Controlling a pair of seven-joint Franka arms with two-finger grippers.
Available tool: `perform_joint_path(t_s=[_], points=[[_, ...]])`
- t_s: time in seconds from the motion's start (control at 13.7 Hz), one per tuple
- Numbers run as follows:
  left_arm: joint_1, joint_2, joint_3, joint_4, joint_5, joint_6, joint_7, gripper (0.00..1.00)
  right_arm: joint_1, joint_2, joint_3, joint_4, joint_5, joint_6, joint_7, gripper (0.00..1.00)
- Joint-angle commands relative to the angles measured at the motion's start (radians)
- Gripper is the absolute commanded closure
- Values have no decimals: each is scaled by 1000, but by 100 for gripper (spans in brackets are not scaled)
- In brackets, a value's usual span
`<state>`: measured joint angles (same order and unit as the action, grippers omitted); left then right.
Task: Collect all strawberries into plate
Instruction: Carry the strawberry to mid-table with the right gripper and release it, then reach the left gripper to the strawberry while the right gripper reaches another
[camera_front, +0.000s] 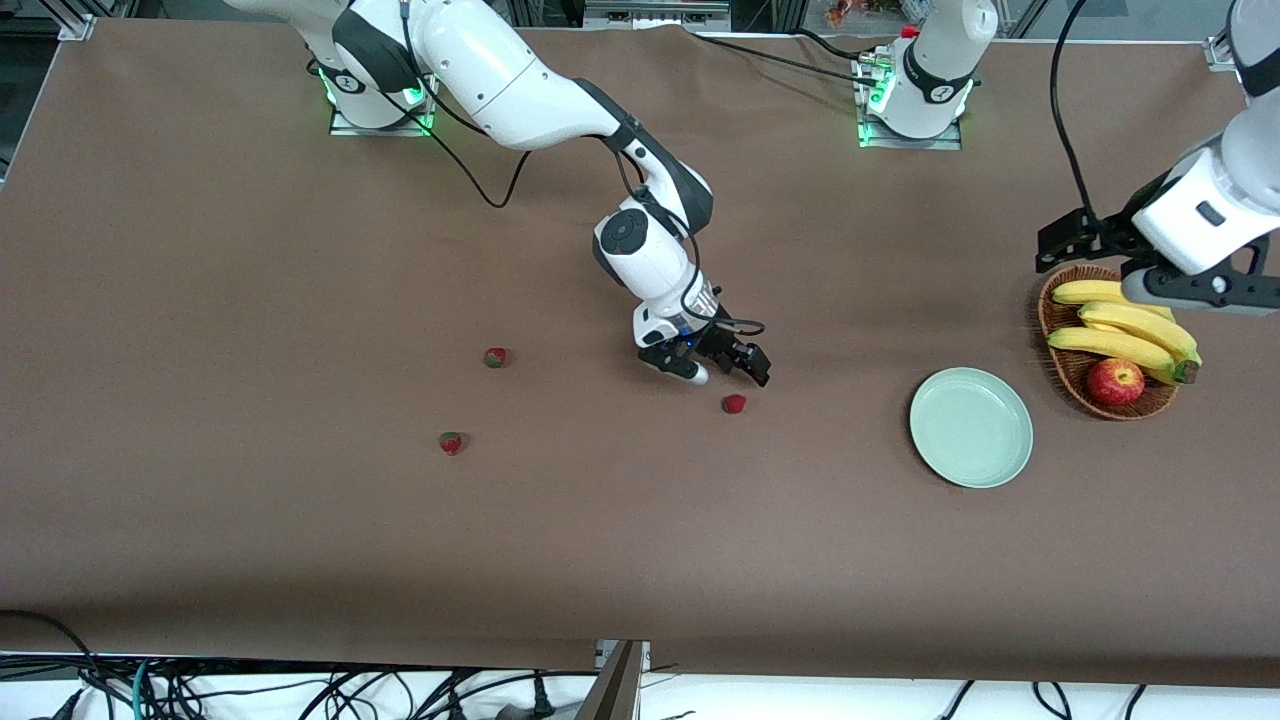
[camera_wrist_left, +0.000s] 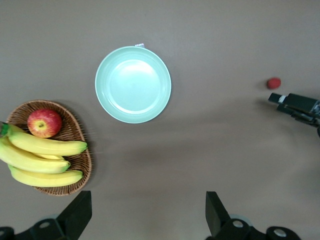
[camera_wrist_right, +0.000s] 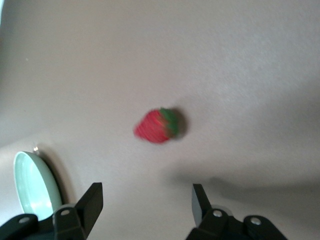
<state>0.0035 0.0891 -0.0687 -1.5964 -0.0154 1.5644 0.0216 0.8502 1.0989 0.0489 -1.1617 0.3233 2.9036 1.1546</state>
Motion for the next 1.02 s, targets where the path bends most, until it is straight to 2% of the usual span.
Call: perform_joint_path(t_s=[0.0,0.15,0.37,0.51,0.58,0.73,0.88,0.95], points=[[-13,69,1,45,-26,-15,17,0,-39,-57,-11,0,-1,-128,-15,19],[-39,125,0,47,-29,26,14,0,-107,-140,-35,0,-12,-348,-56,19],[-66,220,0,55,-32,184,9,0,-247,-221,-35,0,-20,-619,-261,19],[-82,337,0,126,-99,262,15,0,-344,-252,-35,0,-23,-755,-454,19],[-101,409,0,178,-142,291,17,0,-373,-260,-41,-4,-26,-808,-523,19],[-161,524,-2,275,-201,379,18,0,-376,-301,-121,-73,-70,-891,-613,19],[-244,593,0,294,-210,516,14,0,-379,-361,-159,-198,-107,-885,-708,19],[-281,612,0,286,-210,581,0,0,-379,-369,-188,-228,-107,-880,-754,19]])
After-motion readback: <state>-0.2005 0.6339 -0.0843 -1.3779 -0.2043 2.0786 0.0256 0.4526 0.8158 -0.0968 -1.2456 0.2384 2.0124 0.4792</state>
